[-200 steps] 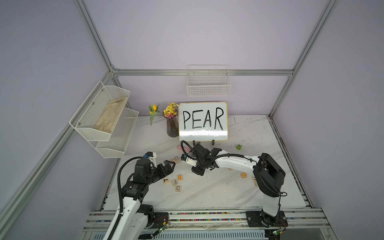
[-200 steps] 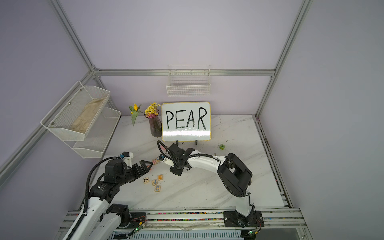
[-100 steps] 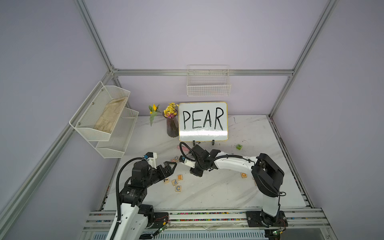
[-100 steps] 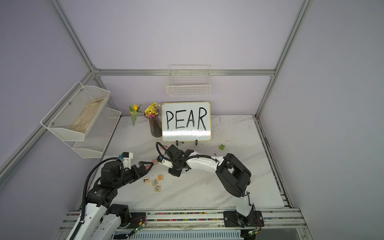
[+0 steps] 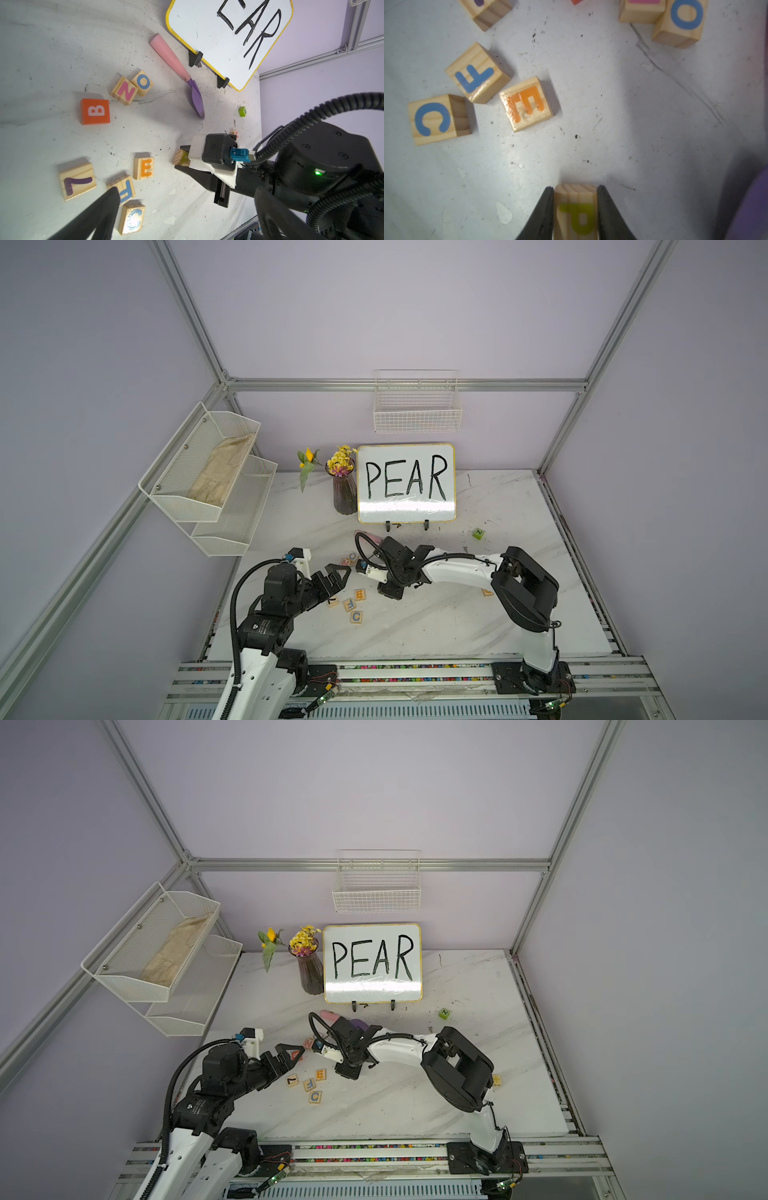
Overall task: Spell the uppercase word “pear” with letter blocks
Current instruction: Place the letter block at the center of the board.
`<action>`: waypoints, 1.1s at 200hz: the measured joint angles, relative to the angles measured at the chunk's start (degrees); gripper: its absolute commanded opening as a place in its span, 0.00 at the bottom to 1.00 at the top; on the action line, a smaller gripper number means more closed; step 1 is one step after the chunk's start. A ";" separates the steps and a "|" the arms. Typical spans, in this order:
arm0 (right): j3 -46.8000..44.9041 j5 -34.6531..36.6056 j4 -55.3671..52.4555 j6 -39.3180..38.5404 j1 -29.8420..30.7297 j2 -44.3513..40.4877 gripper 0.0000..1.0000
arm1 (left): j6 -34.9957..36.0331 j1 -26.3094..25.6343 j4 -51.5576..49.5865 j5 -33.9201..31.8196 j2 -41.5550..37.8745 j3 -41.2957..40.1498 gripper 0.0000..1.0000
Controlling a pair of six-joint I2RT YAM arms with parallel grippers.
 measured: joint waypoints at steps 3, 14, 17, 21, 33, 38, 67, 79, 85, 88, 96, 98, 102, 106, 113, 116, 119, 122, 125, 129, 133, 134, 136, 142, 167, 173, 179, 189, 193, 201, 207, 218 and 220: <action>-0.02 0.00 0.04 0.00 0.00 0.02 0.27 | -0.04 0.00 0.00 -0.02 0.00 0.00 1.00; -0.17 0.02 0.24 -0.02 0.00 0.11 0.27 | -0.35 0.00 0.00 -0.15 0.07 0.00 1.00; -0.22 0.00 0.33 -0.02 0.00 0.13 0.28 | -0.35 0.00 0.00 -0.15 0.09 0.00 1.00; -0.28 0.00 0.39 -0.04 0.00 0.15 0.28 | -0.37 0.00 0.00 -0.20 0.15 0.00 1.00; -0.46 0.00 0.72 -0.09 0.00 0.33 0.28 | -0.37 0.00 -0.02 -0.24 0.33 0.00 1.00; -0.48 0.00 0.81 -0.15 0.00 0.44 0.28 | -0.37 0.00 -0.02 -0.28 0.39 0.00 1.00; -0.57 -0.02 1.49 -0.31 0.00 0.79 0.31 | -0.37 0.00 -0.02 -0.59 0.70 0.00 1.00; -0.57 -0.02 1.55 -0.42 0.00 0.81 0.34 | -0.37 0.00 -0.02 -0.76 0.76 0.00 1.00; -0.57 -0.02 1.57 -0.42 0.00 0.81 0.35 | -0.37 0.00 -0.04 -0.79 0.79 0.00 1.00; -0.57 -0.02 1.57 -0.44 0.00 0.81 0.35 | -0.37 0.00 -0.04 -0.81 0.79 0.00 1.00; -0.57 0.00 1.62 -0.48 0.00 0.81 0.37 | -0.37 0.00 -0.04 -0.90 0.81 0.00 1.00; -0.57 0.00 1.60 -0.48 0.00 0.81 0.38 | -0.37 0.00 -0.07 -0.94 0.81 0.00 1.00; -0.57 0.00 1.62 -0.50 0.00 0.85 0.39 | -0.37 0.00 -0.09 -0.96 0.81 0.00 1.00; -0.57 -0.02 1.62 -0.52 0.00 0.90 0.40 | -0.37 0.00 -0.11 -1.01 0.79 0.00 1.00; -0.57 0.00 1.62 -0.66 0.00 0.96 0.41 | -0.37 0.00 -0.17 -1.07 0.79 0.00 1.00; -0.57 -0.02 1.60 -0.76 0.00 1.05 0.42 | -0.37 0.00 -0.20 -1.09 0.81 0.00 1.00; -0.57 0.02 1.62 -0.76 0.00 1.11 0.42 | -0.37 0.00 -0.22 -1.14 0.81 0.00 1.00; -0.57 0.00 1.62 -0.85 0.00 1.18 0.43 | -0.37 0.00 -0.26 -1.18 0.81 0.00 1.00; -0.57 0.02 1.62 -0.83 0.00 1.29 0.43 | -0.37 0.00 -0.31 -1.18 0.81 0.00 1.00; -0.57 0.02 1.62 -0.92 0.00 1.38 0.43 | -0.37 0.00 -0.35 -1.20 0.81 0.00 1.00; -0.57 -0.02 1.64 -0.90 0.00 1.49 0.44 | -0.37 0.00 -0.39 -1.22 0.81 0.00 1.00; -0.57 -0.02 1.68 -0.92 0.00 1.51 0.44 | -0.37 0.00 -0.39 -1.22 0.81 0.00 1.00; -0.57 -0.04 1.68 -0.92 0.00 1.53 0.44 | -0.37 0.00 -0.42 -1.22 0.83 0.00 1.00; -0.57 0.00 1.84 -0.92 0.00 1.53 0.44 | -0.37 0.00 -0.42 -1.22 0.90 0.00 1.00; -0.57 0.02 2.03 -1.03 0.00 1.53 0.46 | -0.35 0.00 -0.44 -1.22 1.33 0.00 1.00; -0.57 0.04 2.05 -1.03 0.00 1.53 0.46 | -0.35 0.00 -0.44 -1.22 1.44 0.00 1.00; -0.57 0.04 2.05 -1.05 0.00 1.53 0.46 | -0.35 0.00 -0.44 -1.22 1.53 0.00 1.00; -0.57 0.07 2.08 -1.05 0.00 1.53 0.47 | -0.35 0.00 -0.44 -1.25 1.66 0.00 1.00; -0.57 0.09 2.08 -1.05 0.00 1.53 0.48 | -0.35 0.00 -0.46 -1.22 1.66 0.00 1.00; -0.57 0.20 2.10 -1.05 0.00 1.53 0.48 | -0.35 0.00 -0.46 -1.22 1.64 0.00 1.00; -0.57 0.26 2.12 -1.03 0.00 1.53 0.49 | -0.35 0.00 -0.46 -1.22 1.64 0.00 1.00; -0.57 0.35 2.14 -0.98 0.00 1.46 0.50 | -0.35 0.00 -0.46 -1.25 1.62 0.00 1.00; -0.57 0.37 2.14 -0.87 0.00 1.42 0.50 | -0.35 0.00 -0.46 -1.27 1.62 0.00 1.00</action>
